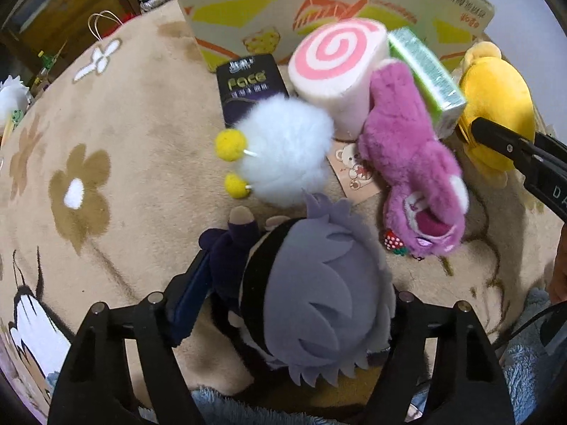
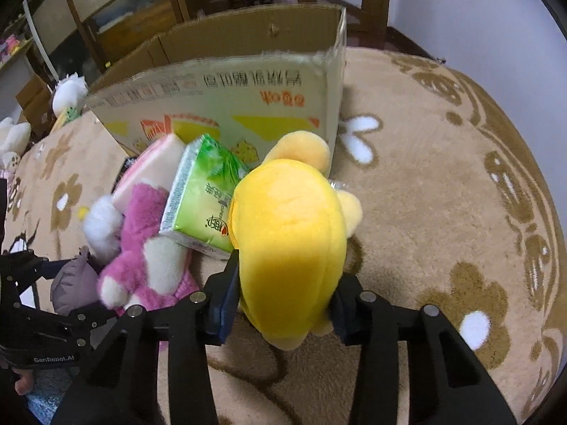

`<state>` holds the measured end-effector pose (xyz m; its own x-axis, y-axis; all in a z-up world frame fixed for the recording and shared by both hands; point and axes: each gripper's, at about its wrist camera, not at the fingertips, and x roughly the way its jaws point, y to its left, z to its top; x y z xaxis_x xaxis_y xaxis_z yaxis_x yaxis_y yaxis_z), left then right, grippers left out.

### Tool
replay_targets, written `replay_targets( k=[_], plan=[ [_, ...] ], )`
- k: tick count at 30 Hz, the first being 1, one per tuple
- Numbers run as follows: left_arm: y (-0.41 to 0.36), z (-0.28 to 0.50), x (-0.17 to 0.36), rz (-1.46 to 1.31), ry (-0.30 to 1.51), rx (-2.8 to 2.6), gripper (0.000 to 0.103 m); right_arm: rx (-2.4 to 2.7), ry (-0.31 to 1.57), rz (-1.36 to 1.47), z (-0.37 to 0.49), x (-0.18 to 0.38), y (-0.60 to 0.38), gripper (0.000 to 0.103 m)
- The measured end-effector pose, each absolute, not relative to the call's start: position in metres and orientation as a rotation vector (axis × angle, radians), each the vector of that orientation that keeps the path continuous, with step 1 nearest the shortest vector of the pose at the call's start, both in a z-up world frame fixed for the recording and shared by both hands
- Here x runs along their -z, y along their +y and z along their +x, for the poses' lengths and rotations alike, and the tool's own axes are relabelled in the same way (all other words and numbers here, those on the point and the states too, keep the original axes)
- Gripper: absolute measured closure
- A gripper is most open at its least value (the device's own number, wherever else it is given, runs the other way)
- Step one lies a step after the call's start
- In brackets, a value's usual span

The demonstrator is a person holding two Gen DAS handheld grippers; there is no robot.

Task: Organize soft objects
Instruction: 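Lift both plushes over the cardboard box and open both tools to drop them in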

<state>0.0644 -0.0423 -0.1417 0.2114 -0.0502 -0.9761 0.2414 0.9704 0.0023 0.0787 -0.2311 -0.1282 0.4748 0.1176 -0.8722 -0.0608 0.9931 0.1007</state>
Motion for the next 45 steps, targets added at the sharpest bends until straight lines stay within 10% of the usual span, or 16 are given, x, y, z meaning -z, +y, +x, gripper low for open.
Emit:
replay_targets(
  k=[21, 45],
  plan=[
    [-0.022, 0.028, 0.009, 0.105, 0.691, 0.205, 0.027, -0.077, 0.656, 0.060, 0.030, 0.024, -0.236, 0.059],
    [-0.050, 0.119, -0.039, 0.144, 0.521, 0.223, 0.026, -0.070, 0.536, -0.018, 0.095, -0.011, -0.225, 0.058]
  ],
)
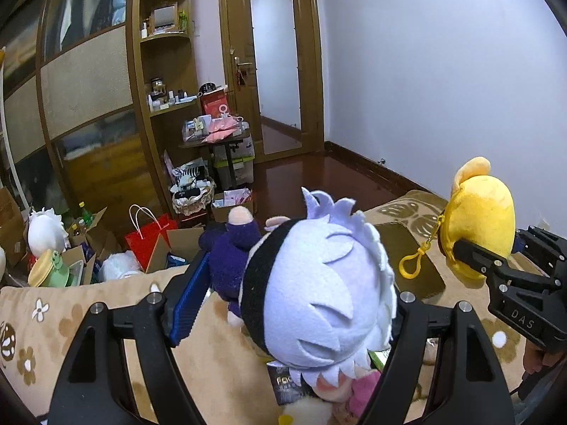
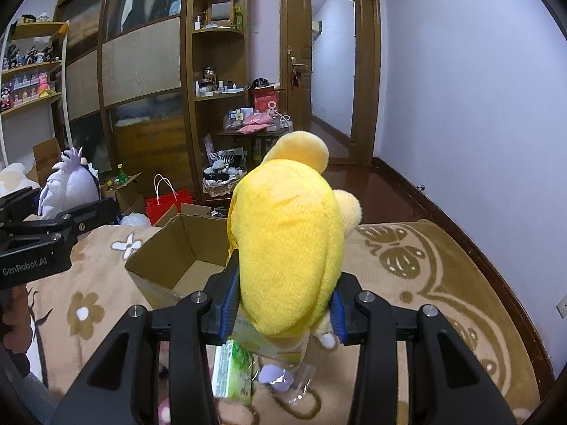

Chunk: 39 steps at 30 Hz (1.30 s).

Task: Organize soft objects
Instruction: 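Lift both plushes over the cardboard box and open both tools to drop them in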

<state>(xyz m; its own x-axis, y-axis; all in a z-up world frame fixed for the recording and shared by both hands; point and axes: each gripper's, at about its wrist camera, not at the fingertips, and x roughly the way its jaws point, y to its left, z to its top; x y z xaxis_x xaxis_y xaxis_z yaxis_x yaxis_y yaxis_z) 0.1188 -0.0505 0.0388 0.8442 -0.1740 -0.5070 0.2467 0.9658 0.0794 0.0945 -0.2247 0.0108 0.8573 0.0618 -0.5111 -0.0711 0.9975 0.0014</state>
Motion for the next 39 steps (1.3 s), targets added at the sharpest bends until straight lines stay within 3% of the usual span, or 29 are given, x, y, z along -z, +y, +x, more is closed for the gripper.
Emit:
replay_targets(
  k=[25, 28, 32, 34, 36, 38, 39],
  plan=[
    [-0.065, 0.184, 0.027, 0.117, 0.661, 0.271, 0.023, -0.114, 0.613, 0.066, 0.141, 0.032, -0.231, 0.055],
    [-0.064, 0.187, 0.031, 0.116, 0.664, 0.273, 0.021, -0.120, 0.619, 0.059, 0.141, 0.034, -0.230, 0.055],
    [-0.063, 0.190, 0.032, 0.118, 0.657, 0.258, 0.007, -0.126, 0.630, 0.048, 0.142, 0.038, -0.226, 0.055],
    [-0.061, 0.189, 0.031, 0.114, 0.643, 0.254, 0.005, -0.132, 0.641, 0.046, 0.143, 0.040, -0.226, 0.054],
    [-0.061, 0.188, 0.031, 0.117, 0.642, 0.245, 0.005, -0.142, 0.648, 0.056, 0.144, 0.041, -0.227, 0.051],
    [-0.061, 0.187, 0.032, 0.129, 0.649, 0.231, 0.005, -0.142, 0.644, 0.057, 0.144, 0.041, -0.228, 0.033],
    [-0.060, 0.187, 0.032, 0.135, 0.651, 0.227, 0.005, -0.145, 0.638, 0.059, 0.143, 0.040, -0.228, 0.031]
  ],
)
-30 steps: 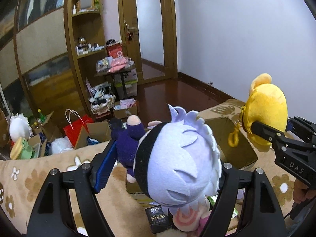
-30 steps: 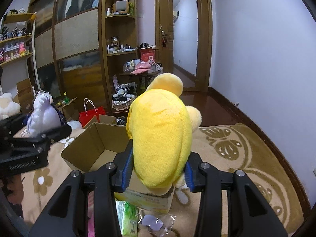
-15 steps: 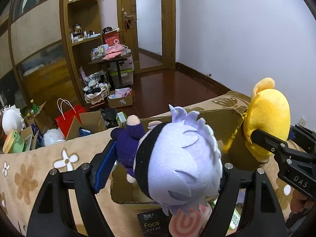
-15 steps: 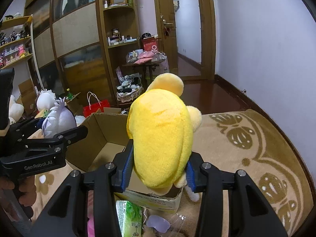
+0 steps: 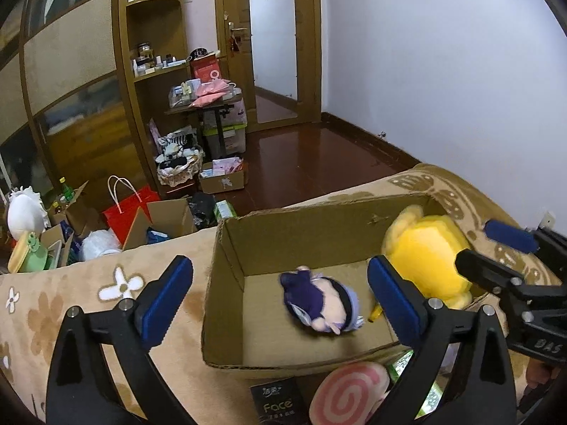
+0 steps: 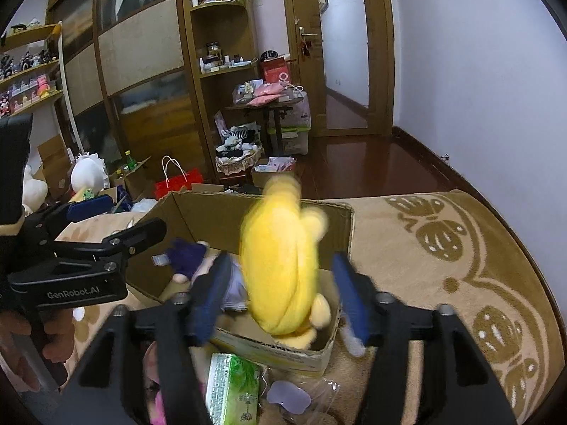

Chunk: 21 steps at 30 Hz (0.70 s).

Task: Organize soft objects
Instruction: 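Lift both plushes over the cardboard box and open both tools to drop them in, then raise both open tools out of the box back toward the remaining toys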

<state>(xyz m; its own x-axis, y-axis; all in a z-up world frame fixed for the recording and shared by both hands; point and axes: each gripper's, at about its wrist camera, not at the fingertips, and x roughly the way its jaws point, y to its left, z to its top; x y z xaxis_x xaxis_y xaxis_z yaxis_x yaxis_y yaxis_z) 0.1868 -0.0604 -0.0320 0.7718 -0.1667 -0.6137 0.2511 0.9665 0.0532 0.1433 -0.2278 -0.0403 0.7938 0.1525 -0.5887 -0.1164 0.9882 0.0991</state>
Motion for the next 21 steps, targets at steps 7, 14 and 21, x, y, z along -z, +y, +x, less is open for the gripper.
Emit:
replay_targets(
  k=[7, 14, 21],
  plan=[
    [-0.055, 0.180, 0.032, 0.148, 0.683, 0.198, 0.005, -0.152, 0.634, 0.078, 0.138, 0.039, -0.228, 0.012],
    [-0.048, 0.160, 0.026, 0.153, 0.693, 0.166, 0.005, -0.143, 0.625, 0.069, 0.125, 0.033, -0.222, 0.000],
    [-0.042, 0.131, 0.017, 0.168, 0.703, 0.149, 0.005, -0.131, 0.607, 0.083, 0.103, 0.021, -0.222, 0.000]
  ],
)
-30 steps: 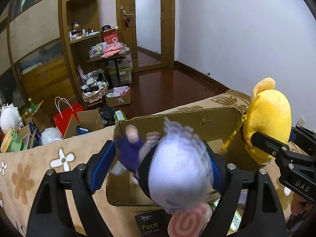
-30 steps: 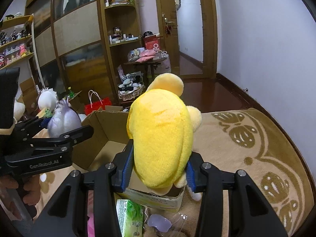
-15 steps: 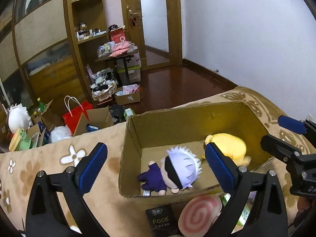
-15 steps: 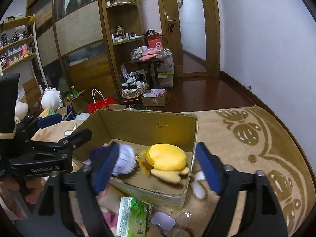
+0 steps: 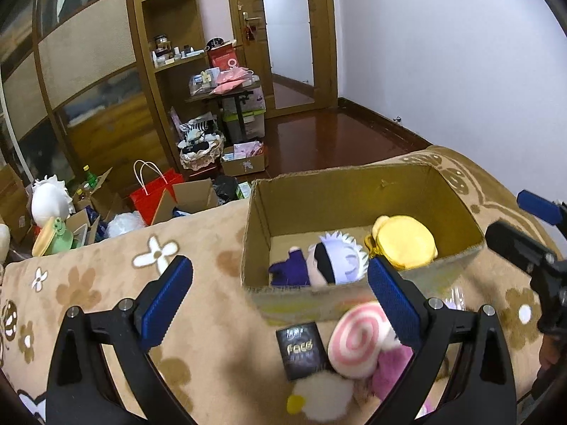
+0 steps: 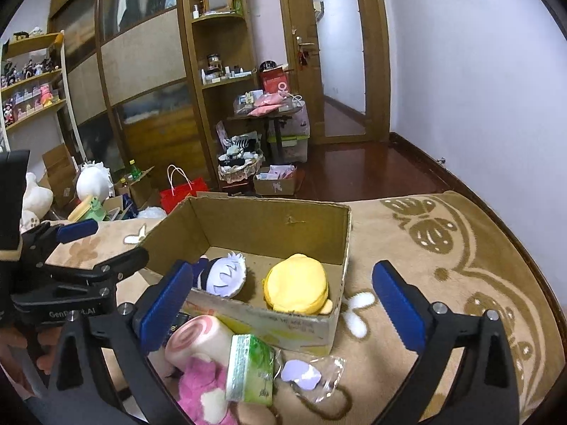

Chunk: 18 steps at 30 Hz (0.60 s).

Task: Organize soft objects
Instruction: 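Raise both open tools out of the box back toward the remaining toys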

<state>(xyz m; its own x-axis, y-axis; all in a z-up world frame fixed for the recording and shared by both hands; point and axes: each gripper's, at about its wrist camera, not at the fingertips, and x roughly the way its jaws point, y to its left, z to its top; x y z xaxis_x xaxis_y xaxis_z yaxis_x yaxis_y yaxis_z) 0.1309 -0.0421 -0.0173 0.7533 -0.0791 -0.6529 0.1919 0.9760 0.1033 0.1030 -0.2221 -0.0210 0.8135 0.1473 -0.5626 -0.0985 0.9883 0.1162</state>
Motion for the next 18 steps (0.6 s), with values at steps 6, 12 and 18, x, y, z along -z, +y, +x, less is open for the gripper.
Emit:
replay_targets(
  k=[6, 12, 18],
  plan=[
    [-0.035, 0.104, 0.014, 0.159, 0.725, 0.137, 0.005, -0.114, 0.603, 0.112, 0.084, 0.012, -0.226, 0.000],
    [-0.030, 0.079, 0.005, 0.137, 0.727, 0.145, 0.005, -0.105, 0.604, 0.114, 0.062, 0.005, -0.226, 0.000],
    [-0.028, 0.062, 0.002, 0.138, 0.743, 0.137, 0.005, -0.104, 0.603, 0.116, 0.048, 0.002, -0.227, 0.000]
  ],
)
